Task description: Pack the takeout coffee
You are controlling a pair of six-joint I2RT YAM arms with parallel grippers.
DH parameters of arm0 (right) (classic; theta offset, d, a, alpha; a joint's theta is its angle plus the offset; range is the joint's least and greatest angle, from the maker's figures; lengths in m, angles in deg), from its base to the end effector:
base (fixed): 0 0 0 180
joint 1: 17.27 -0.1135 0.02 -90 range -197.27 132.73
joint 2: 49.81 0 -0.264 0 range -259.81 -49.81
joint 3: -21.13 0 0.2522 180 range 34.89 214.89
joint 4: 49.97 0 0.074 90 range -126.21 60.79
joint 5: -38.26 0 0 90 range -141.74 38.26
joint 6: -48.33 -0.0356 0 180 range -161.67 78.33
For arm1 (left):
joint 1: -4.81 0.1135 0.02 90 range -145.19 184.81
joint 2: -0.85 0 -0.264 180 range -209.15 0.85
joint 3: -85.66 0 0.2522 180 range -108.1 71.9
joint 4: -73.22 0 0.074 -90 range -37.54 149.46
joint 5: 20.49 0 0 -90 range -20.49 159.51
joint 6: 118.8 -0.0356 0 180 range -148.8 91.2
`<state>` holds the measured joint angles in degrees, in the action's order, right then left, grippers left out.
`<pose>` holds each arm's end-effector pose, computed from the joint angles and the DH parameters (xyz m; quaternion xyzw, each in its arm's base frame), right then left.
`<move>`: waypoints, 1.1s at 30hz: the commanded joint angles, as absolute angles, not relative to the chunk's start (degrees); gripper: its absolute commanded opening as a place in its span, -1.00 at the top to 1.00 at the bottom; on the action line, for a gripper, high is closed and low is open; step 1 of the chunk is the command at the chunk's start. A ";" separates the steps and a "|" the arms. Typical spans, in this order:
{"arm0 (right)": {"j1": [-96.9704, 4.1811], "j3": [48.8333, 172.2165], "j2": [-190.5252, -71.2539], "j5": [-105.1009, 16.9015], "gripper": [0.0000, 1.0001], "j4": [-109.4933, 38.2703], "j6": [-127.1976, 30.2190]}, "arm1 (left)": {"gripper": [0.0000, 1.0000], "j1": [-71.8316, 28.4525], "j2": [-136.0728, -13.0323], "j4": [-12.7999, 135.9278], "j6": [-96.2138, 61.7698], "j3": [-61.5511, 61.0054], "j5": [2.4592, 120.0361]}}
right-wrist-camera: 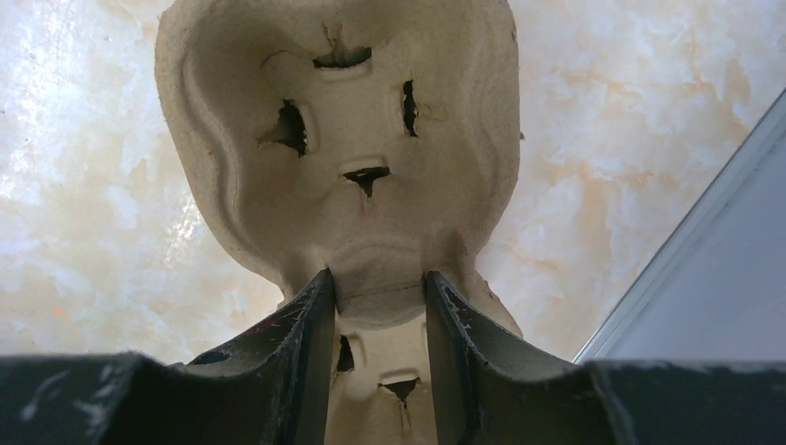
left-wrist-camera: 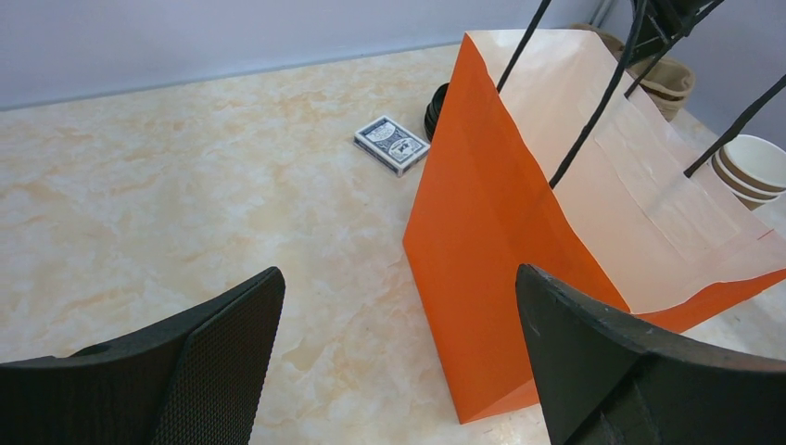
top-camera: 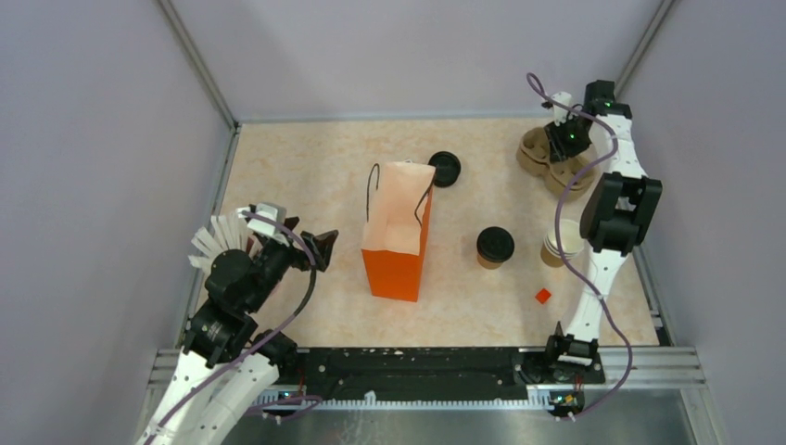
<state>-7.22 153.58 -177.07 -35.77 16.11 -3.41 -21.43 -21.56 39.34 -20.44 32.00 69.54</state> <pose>0.4779 -0.0748 0.2519 -0.2674 0.9211 0.0208 0.2821 0.0906 -0.0447 0.3400 0.1122 0.7144 -0.2052 0.6595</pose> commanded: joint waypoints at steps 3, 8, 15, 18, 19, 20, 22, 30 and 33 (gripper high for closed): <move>-7.07 156.69 -174.01 -34.23 0.36 15.02 -5.15 | -0.97 -21.12 -22.61 41.14 -20.91 31.90 71.05; -7.12 156.04 -171.69 -33.40 0.38 13.80 -8.37 | -0.98 -21.12 -24.08 40.55 -20.74 31.64 72.33; -7.40 151.59 -164.27 -29.67 0.37 7.97 -18.70 | -0.98 -21.11 -23.63 40.03 -20.61 31.77 75.78; -8.00 151.75 -161.11 -28.02 0.37 7.53 -24.86 | -0.97 -21.07 -23.94 40.08 -21.04 31.78 74.93; -8.22 151.86 -159.95 -27.08 0.36 7.35 -27.03 | -0.98 -21.04 -24.07 39.93 -21.06 31.74 74.72; -8.42 151.67 -158.69 -25.92 0.36 6.82 -29.49 | -0.98 -21.03 -24.21 39.75 -21.11 31.71 74.81; -8.72 150.20 -154.86 -23.12 0.36 4.83 -34.97 | -0.97 -21.05 -24.51 39.47 -21.07 31.61 75.47; -12.60 137.81 -138.94 -17.95 0.39 -10.12 -58.12 | -0.98 -21.02 -25.33 39.45 -21.11 31.51 73.96; -16.46 135.28 -134.27 -19.69 0.41 -13.87 -61.80 | -0.97 -20.98 -25.58 39.64 -21.23 31.78 73.82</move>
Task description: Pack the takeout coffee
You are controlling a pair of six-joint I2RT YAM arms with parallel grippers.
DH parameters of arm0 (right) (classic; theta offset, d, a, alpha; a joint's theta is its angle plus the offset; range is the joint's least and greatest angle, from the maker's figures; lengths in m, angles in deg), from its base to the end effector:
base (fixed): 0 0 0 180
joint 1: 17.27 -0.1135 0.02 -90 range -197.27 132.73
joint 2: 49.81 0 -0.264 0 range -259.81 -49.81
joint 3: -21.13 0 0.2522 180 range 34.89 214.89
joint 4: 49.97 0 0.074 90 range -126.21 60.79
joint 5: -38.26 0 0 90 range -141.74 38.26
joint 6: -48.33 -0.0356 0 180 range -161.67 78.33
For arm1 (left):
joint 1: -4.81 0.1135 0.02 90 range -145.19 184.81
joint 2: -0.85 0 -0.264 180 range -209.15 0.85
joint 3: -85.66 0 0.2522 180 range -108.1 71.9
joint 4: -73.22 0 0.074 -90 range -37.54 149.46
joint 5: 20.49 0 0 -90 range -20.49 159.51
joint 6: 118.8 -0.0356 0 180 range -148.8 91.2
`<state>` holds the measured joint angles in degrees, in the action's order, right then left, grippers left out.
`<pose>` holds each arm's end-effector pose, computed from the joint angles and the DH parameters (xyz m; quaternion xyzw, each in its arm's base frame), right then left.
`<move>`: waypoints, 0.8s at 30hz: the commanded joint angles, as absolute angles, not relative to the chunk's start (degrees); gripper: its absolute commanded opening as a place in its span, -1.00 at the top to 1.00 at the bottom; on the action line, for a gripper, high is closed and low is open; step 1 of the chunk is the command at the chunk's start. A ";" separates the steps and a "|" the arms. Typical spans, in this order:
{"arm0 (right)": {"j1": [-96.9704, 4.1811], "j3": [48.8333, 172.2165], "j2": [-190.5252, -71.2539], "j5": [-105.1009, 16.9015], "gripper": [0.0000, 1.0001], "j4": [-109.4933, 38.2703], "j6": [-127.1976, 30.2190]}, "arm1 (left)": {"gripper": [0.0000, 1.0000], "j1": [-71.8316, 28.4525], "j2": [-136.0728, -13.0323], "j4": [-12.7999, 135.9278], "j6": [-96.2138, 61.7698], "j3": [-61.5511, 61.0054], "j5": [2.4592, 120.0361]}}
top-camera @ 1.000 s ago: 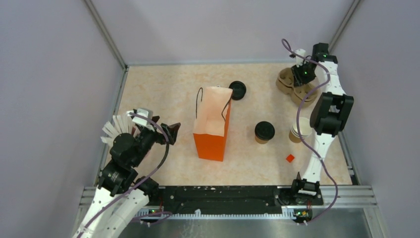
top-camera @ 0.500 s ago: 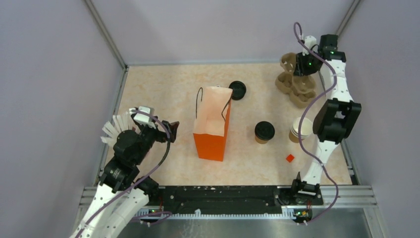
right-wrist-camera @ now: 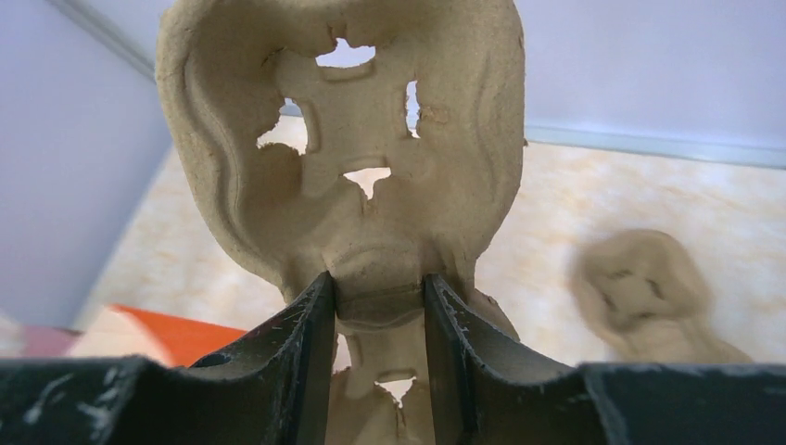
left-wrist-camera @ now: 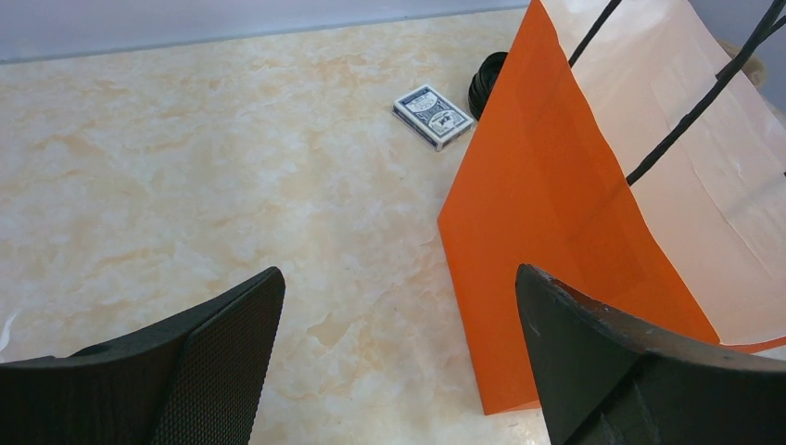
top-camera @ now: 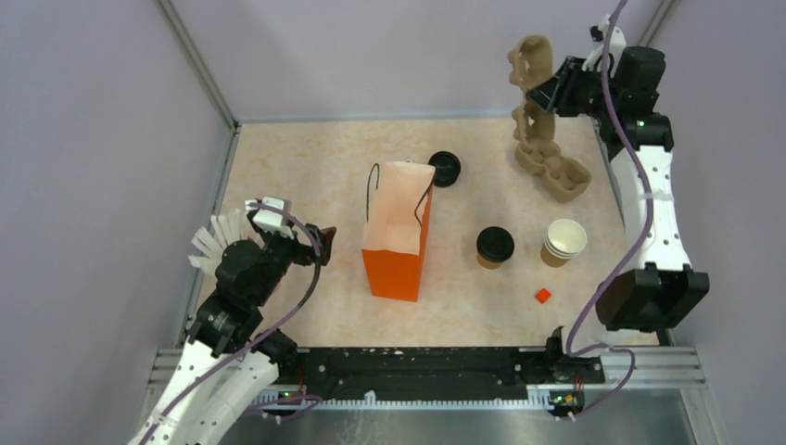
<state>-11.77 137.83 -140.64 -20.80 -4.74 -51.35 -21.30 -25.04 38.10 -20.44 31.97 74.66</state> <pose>0.3495 -0.0153 0.4529 -0.0490 0.7999 0.2378 0.5489 0.1039 -0.0474 0.3325 0.0864 0.7456 -0.1633 0.6402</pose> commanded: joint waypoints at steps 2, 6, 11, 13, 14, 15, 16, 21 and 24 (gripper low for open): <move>-18.38 132.16 -131.10 -21.49 0.40 -19.30 -65.97 | -0.97 -21.03 -26.01 39.68 -21.22 31.91 73.86; -21.42 124.73 -125.40 -25.73 0.46 -29.23 -75.33 | -0.97 -21.03 -27.53 38.86 -20.84 31.38 74.71; -29.38 124.15 -125.03 -30.09 0.45 -31.58 -78.81 | -0.98 -21.03 -28.89 37.15 -16.51 29.19 71.26; -33.37 131.17 -127.15 -32.00 0.45 -26.43 -77.78 | -0.98 -21.03 -31.32 35.91 -14.35 24.72 65.21; -35.35 134.68 -128.48 -33.71 0.46 -23.44 -77.50 | -0.98 -21.03 -33.31 34.21 -13.77 20.69 62.01; -37.37 138.33 -129.72 -35.05 0.46 -19.72 -77.51 | -0.97 -21.03 -35.57 31.82 -13.27 14.29 60.80; -38.89 141.80 -131.25 -35.80 0.45 -16.97 -78.43 | -0.97 -21.03 -38.36 28.71 -12.98 9.41 60.55; -42.64 151.62 -135.71 -37.63 0.50 -11.69 -86.38 | -0.97 -21.11 -52.11 16.23 -11.54 -12.61 57.40; -42.76 146.81 -133.94 -36.93 0.52 -14.51 -87.05 | -0.97 -21.12 -55.01 16.89 -10.12 -14.23 57.37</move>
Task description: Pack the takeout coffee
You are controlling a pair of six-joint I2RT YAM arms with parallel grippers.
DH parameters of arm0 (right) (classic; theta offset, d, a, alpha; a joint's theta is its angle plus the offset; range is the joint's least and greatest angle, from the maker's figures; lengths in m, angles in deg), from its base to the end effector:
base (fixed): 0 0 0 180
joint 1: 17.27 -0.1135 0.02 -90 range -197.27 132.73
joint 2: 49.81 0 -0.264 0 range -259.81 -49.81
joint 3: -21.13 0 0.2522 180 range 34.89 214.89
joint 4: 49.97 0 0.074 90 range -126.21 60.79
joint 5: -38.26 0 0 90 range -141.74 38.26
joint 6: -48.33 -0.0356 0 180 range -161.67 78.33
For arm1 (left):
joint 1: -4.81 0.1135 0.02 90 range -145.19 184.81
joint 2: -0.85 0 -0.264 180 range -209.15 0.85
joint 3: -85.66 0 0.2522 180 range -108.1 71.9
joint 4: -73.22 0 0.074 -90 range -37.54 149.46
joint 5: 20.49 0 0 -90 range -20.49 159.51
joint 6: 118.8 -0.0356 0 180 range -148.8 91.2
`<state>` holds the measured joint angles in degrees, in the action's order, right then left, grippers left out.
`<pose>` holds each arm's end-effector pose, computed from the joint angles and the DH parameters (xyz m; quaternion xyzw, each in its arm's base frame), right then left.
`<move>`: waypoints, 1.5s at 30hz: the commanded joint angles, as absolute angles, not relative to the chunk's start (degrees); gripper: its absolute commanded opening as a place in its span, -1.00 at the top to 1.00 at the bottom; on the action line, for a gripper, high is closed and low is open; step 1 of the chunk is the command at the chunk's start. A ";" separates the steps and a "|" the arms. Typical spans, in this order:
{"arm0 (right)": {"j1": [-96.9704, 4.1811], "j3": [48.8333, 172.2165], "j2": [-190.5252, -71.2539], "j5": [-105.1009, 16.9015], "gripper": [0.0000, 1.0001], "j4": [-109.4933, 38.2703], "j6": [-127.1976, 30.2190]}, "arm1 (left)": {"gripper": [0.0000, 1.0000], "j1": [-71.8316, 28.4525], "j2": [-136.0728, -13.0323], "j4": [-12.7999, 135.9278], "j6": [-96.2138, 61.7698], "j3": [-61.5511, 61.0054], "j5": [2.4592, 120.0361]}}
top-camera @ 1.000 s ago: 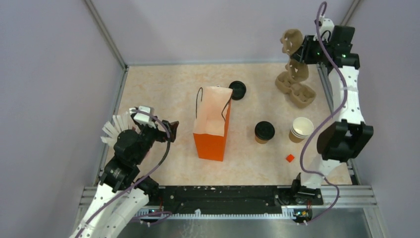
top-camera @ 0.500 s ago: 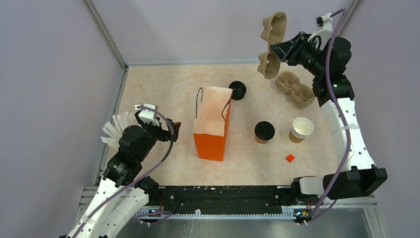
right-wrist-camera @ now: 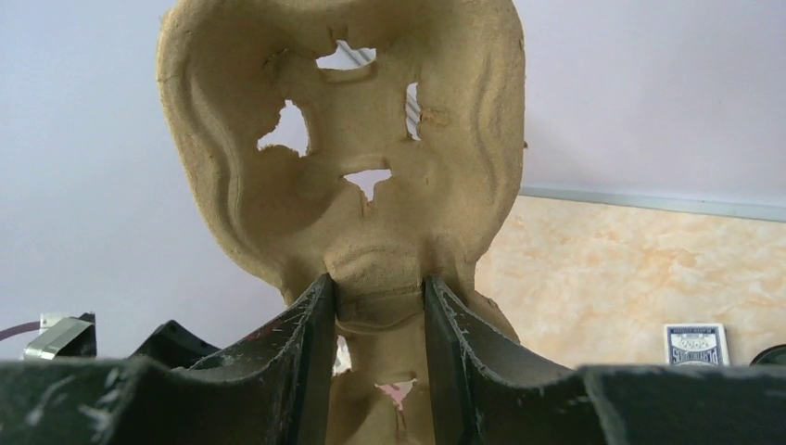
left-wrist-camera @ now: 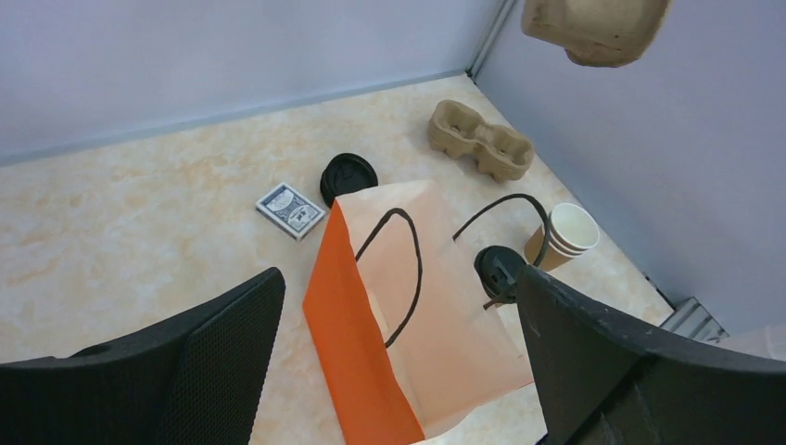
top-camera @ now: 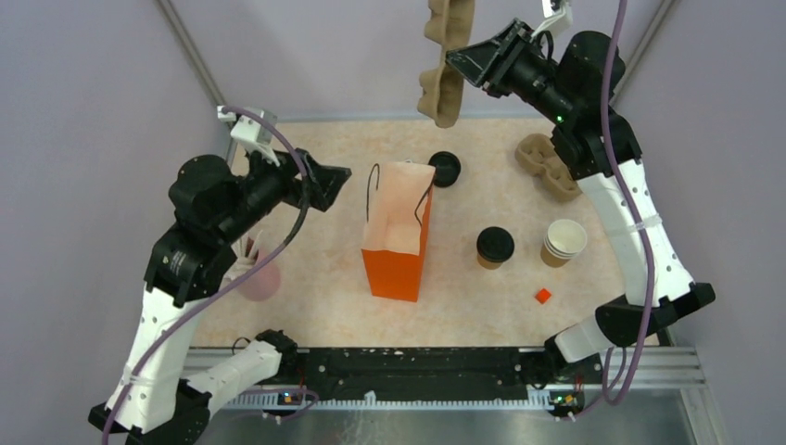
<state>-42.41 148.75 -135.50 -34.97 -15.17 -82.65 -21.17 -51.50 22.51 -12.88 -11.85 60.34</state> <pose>0.2627 0.1346 0.5587 -0.0181 0.6635 0.4855 0.5690 0.1280 -0.0687 0.4908 0.1182 0.7306 -0.2948 0.6044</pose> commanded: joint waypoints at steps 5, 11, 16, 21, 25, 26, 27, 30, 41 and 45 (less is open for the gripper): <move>-42.76 143.01 -131.76 -37.60 0.51 -15.58 -85.93 | -0.98 -21.12 -56.28 22.39 -5.94 -11.81 57.14; -43.37 141.03 -130.08 -34.72 0.51 -18.45 -90.59 | -0.93 -21.21 -59.40 23.64 -7.31 -14.67 52.01; -48.99 142.03 -130.07 -39.52 0.51 -16.60 -90.94 | -0.79 -21.18 -60.04 24.26 -10.43 -11.68 53.51; -55.40 144.26 -131.00 -45.71 0.50 -10.30 -92.63 | -0.50 -21.16 -61.77 24.21 -11.33 -12.24 52.42; -60.02 144.12 -131.26 -51.13 0.50 -8.12 -95.24 | -0.23 -21.20 -61.76 25.42 -11.49 -11.06 53.98; -60.78 143.87 -131.16 -52.85 0.50 -7.26 -96.63 | -0.09 -21.19 -61.59 25.89 -11.49 -10.65 53.55; -61.46 143.55 -131.13 -54.34 0.50 -6.12 -98.02 | 0.07 -21.18 -61.48 26.12 -11.52 -10.36 53.57; -62.93 142.76 -130.60 -57.01 0.50 -4.95 -100.56 | 0.03 -21.21 -61.29 26.35 -11.35 -9.89 53.73; -64.27 144.13 -129.21 -61.79 0.50 -0.91 -101.74 | -0.59 -21.16 -57.78 31.16 -9.72 -3.09 52.16; -65.23 143.92 -129.86 -60.87 0.50 -0.75 -103.25 | -0.50 -21.18 -58.41 33.48 -9.59 -2.31 51.79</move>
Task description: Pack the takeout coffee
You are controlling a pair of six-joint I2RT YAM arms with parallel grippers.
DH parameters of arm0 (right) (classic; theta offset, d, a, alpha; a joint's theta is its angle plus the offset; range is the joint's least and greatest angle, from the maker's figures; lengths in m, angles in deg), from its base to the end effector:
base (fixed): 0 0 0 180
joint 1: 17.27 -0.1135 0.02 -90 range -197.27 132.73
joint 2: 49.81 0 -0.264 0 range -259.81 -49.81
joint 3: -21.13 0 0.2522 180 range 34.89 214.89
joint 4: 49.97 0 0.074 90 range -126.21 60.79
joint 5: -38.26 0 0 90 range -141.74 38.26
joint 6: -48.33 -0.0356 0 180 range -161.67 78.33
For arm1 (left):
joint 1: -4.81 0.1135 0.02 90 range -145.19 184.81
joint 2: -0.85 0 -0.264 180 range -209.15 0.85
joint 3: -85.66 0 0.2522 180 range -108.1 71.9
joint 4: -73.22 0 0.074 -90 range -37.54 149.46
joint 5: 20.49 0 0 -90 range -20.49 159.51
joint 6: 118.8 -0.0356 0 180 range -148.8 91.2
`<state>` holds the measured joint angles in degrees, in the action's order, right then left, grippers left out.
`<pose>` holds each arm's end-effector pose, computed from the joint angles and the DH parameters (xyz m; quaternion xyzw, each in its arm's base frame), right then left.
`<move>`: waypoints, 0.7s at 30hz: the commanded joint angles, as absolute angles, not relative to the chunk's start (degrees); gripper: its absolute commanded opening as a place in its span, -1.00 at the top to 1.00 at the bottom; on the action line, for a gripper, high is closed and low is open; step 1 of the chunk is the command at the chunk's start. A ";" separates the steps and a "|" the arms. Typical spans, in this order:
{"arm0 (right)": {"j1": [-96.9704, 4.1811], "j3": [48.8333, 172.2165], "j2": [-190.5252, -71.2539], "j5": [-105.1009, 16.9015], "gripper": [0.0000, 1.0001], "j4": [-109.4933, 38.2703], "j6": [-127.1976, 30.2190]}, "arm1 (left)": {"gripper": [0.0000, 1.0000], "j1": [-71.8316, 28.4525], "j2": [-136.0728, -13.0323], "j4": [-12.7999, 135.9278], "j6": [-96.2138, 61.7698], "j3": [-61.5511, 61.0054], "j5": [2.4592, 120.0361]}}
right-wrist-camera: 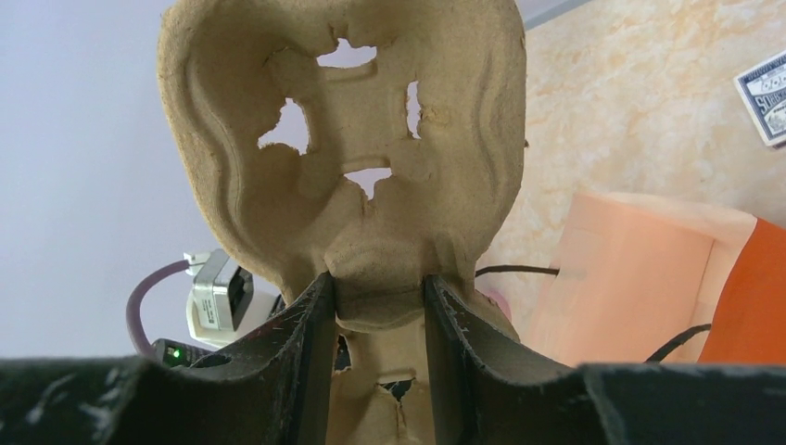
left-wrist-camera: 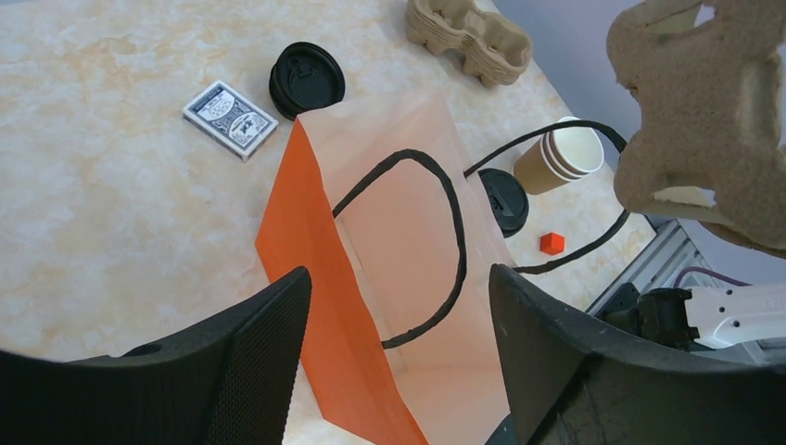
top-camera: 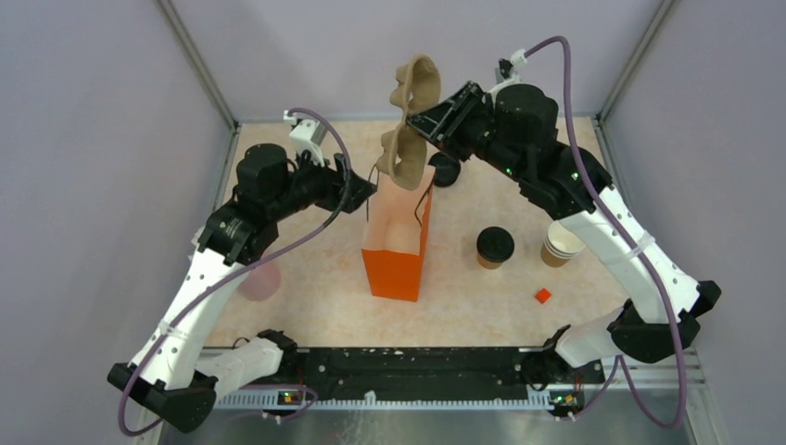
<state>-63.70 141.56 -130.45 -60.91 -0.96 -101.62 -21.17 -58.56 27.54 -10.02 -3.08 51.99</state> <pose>0.1961 0.1979 0.5179 0.1408 0.7478 0.4807 0.4358 0.1833 -0.1012 0.4339 0.1408 0.7838 -0.3383 0.5013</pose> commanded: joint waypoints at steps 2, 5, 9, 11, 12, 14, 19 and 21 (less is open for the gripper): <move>-66.38 144.12 -129.55 -63.10 0.50 -0.10 -103.08 | -0.43 -21.20 -58.82 35.41 -8.83 -1.92 50.99; -67.59 143.86 -128.74 -66.01 0.50 0.33 -103.03 | -0.31 -21.21 -59.78 36.61 -7.71 -1.69 50.42; -68.24 143.08 -128.33 -66.39 0.50 0.48 -104.08 | -0.04 -21.21 -60.15 37.87 -7.40 -1.19 49.48; -68.89 142.73 -128.38 -66.65 0.50 0.68 -104.83 | 0.19 -21.18 -60.01 38.26 -7.38 -1.27 49.55; -69.13 142.47 -128.31 -66.82 0.50 0.66 -105.26 | 0.34 -21.18 -60.03 38.35 -7.17 -1.37 49.54; -69.65 142.08 -128.57 -67.20 0.50 0.80 -105.60 | 0.70 -21.16 -59.98 38.41 -6.02 -1.71 49.39; -70.84 142.03 -130.05 -66.90 0.51 1.76 -106.27 | 1.00 -21.20 -58.18 40.82 0.80 0.12 48.50; -71.58 144.14 -131.40 -68.46 0.51 5.12 -105.93 | 1.00 -21.18 -57.15 42.31 3.89 1.60 48.56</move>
<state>-69.63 141.45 -130.45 -66.00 1.86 -105.46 -21.17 -59.77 36.59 -2.87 -0.61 49.54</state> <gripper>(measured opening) 0.359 0.009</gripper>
